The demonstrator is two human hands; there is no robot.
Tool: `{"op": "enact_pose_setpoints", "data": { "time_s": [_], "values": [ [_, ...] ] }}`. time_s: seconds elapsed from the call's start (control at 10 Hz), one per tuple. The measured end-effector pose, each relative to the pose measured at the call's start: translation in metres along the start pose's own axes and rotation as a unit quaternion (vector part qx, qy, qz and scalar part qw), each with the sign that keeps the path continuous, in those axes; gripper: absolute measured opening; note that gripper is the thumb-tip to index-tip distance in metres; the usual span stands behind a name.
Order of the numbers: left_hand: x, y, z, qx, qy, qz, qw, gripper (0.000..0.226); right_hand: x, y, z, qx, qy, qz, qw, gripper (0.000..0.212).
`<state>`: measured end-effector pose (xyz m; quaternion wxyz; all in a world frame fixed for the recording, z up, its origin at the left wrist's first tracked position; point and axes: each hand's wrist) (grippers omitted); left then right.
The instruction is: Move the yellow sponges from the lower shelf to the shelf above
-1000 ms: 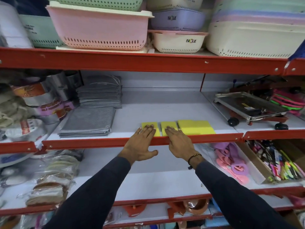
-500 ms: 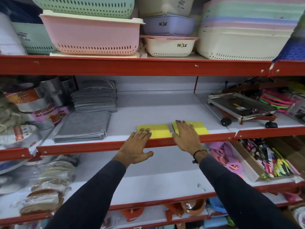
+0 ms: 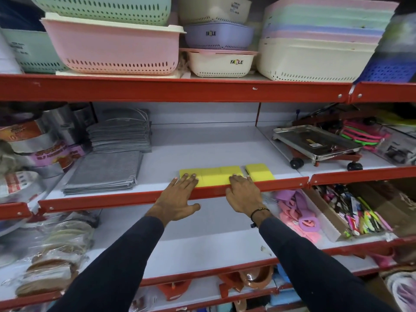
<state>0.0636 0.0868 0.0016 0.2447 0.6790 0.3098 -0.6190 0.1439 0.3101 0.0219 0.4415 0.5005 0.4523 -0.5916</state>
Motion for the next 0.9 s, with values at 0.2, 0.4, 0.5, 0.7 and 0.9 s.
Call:
{"op": "enact_pose_setpoints", "data": {
  "time_s": [0.2, 0.4, 0.5, 0.7, 0.9],
  "values": [
    [0.003, 0.001, 0.0, 0.001, -0.01, -0.011, 1.0, 0.091, -0.014, -0.005, -0.017, 0.025, -0.039, -0.007, 0.999, 0.065],
    [0.005, 0.002, -0.003, -0.007, -0.034, -0.015, 0.999, 0.094, -0.013, -0.003, -0.058, 0.105, -0.032, 0.046, 0.993, 0.078],
    [0.005, 0.002, -0.004, -0.008, -0.033, -0.01, 0.999, 0.094, -0.004, 0.001, -0.047, 0.085, -0.044, 0.043, 0.995, 0.078],
    [0.004, 0.003, -0.009, -0.015, -0.035, -0.011, 0.999, 0.095, 0.002, 0.006, -0.032, 0.072, -0.047, 0.05, 0.995, 0.075],
    [-0.01, 0.01, -0.015, 0.003, -0.075, -0.033, 0.997, 0.094, -0.014, 0.016, -0.028, 0.03, -0.023, -0.006, 0.999, 0.08]
  ]
}}
Point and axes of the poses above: each hand's wrist, its own y-axis away from the middle knuckle, its own x-axis out of the palm, z = x × y, and after that the axes turned 1 degree about x, right-handed
